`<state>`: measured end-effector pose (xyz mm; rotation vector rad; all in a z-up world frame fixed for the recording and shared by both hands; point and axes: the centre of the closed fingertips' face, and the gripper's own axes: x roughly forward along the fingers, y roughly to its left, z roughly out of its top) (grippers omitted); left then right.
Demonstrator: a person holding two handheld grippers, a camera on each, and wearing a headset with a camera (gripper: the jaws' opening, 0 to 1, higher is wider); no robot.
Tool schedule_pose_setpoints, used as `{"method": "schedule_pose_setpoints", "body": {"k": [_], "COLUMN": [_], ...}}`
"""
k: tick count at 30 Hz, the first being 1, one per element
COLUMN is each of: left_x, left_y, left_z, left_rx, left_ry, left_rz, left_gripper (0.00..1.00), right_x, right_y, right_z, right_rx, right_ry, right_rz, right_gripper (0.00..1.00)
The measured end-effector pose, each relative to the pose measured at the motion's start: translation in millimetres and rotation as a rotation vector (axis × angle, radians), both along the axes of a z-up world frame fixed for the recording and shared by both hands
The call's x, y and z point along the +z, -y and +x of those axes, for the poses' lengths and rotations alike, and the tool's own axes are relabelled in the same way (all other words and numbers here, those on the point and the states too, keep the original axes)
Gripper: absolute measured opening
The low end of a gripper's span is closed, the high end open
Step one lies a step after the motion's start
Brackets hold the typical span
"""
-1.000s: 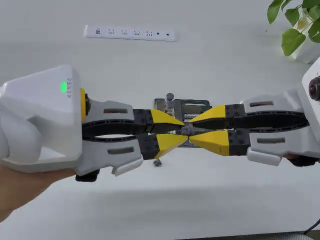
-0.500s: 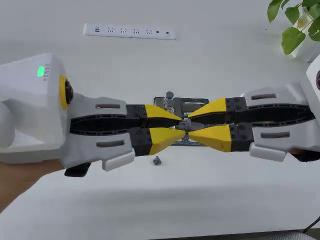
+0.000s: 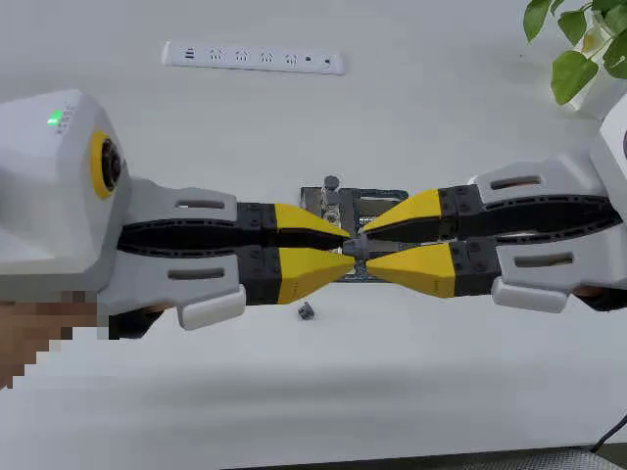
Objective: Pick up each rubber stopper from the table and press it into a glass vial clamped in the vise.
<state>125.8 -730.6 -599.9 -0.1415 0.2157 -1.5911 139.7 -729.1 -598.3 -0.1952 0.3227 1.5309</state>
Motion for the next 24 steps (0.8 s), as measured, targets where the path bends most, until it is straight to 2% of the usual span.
{"method": "schedule_pose_setpoints", "body": {"k": [5,15,24], "left_x": [2.5,1.2,-1.0], "left_y": [0.9,4.2,5.5], "left_z": [-2.3,-2.6,1.7], "left_rx": [-0.005,0.011,0.034], "left_ry": [-0.005,0.0,0.008], "left_rz": [-0.011,-0.004,0.004], "left_gripper": [0.04,0.04,0.04], "right_x": [2.1,-1.6,-4.7], "right_y": [-0.3,-1.2,-2.4], "right_z": [0.0,2.7,5.8], "right_rx": [0.003,-0.012,-0.027], "right_ry": [-0.006,-0.018,-0.033], "right_rz": [0.008,-0.008,-0.023], "right_gripper": [0.06,0.06,0.06]}}
